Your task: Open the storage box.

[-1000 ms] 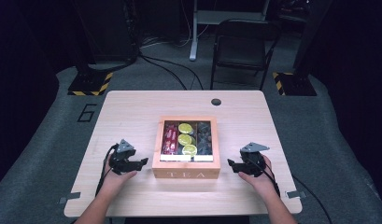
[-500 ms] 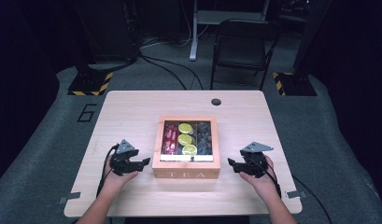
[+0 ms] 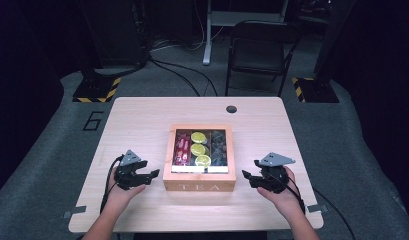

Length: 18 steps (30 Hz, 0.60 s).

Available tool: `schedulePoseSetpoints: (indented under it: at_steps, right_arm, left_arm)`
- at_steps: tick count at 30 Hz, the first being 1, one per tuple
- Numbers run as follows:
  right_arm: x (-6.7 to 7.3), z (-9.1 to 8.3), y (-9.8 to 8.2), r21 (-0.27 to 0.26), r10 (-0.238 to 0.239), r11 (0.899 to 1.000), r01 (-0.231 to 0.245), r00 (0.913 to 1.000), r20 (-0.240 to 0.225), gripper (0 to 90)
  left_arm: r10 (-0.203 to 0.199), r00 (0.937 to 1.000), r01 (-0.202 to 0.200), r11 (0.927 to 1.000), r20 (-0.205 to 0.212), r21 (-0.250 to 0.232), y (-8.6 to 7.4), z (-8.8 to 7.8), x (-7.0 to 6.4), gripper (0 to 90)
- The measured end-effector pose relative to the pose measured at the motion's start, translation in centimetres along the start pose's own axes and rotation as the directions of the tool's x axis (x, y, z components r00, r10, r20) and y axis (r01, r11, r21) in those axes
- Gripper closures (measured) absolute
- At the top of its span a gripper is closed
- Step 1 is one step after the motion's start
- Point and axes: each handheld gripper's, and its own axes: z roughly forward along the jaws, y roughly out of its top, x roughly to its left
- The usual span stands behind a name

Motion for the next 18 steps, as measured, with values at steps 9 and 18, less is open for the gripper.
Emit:
schedulePoseSetpoints:
  at_steps: [9, 18]
  right_arm:
    - [2.0, -0.6, 1.0, -0.015, -0.05, 0.999, 0.05, 0.998, -0.038, 42.2]
    - [3.1, -1.3, 0.9, -0.02, -0.06, 0.998, 0.059, 0.9972, -0.044, 42.5]
  left_arm:
    - [0.004, 1.0, -0.005, 0.9993, -0.008, -0.036, 0.4, -1.4, -0.7, 34.6]
    - [0.025, 0.9993, -0.023, 0.9985, 0.028, -0.05, 0.7, -2.5, -1.8, 34.7]
